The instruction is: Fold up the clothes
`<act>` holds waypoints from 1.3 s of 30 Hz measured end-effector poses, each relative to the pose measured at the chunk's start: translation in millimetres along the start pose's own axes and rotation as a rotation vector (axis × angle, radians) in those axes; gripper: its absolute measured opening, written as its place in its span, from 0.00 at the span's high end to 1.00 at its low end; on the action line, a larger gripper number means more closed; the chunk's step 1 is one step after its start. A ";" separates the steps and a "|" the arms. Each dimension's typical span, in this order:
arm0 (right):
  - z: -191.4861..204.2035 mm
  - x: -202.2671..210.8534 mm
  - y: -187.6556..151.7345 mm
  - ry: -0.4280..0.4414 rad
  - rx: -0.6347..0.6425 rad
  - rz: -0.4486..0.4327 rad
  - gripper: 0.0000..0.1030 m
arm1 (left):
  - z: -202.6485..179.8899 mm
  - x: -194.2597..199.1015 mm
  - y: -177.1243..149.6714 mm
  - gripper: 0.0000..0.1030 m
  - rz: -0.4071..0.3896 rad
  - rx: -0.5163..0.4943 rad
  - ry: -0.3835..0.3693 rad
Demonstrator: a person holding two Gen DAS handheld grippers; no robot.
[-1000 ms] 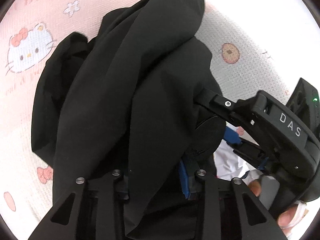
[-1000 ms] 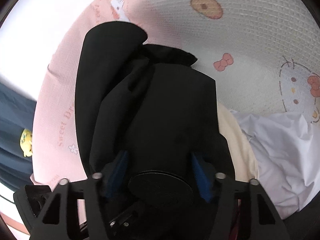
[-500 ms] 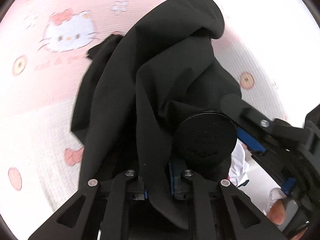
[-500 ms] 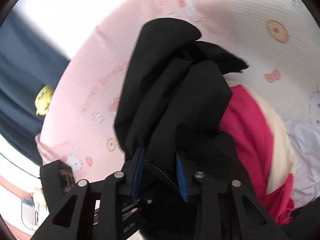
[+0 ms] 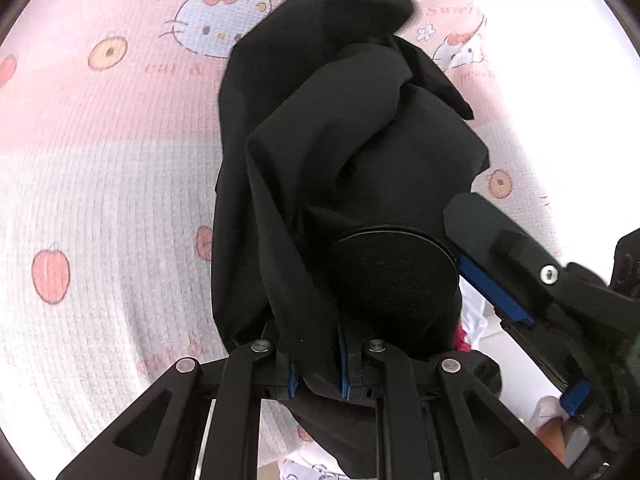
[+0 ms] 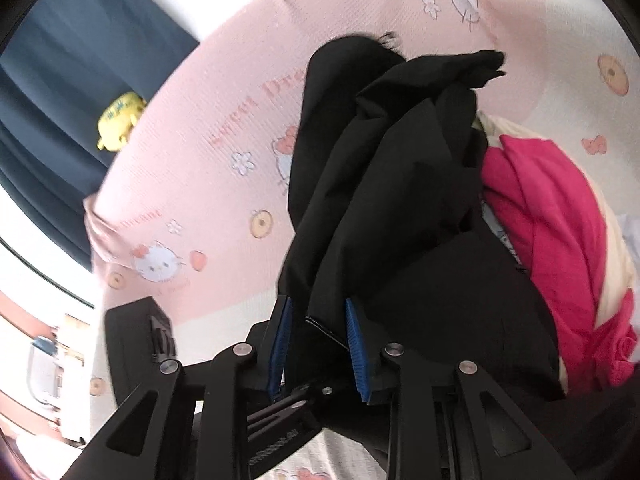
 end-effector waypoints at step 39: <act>-57.6 125.1 -115.2 -0.409 0.040 -0.118 0.26 | -29.8 30.9 -51.5 0.21 0.049 -0.044 -0.156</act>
Point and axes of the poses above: each gripper's, at about its wrist camera, not at the fingertips, and x roughly against the way its jaws point, z to its left, y to its top, the point moved 1 cm from there along -x, roughly the way its jaws point, and after that the axes turned 6 degrees about z, right-handed, at the moved point
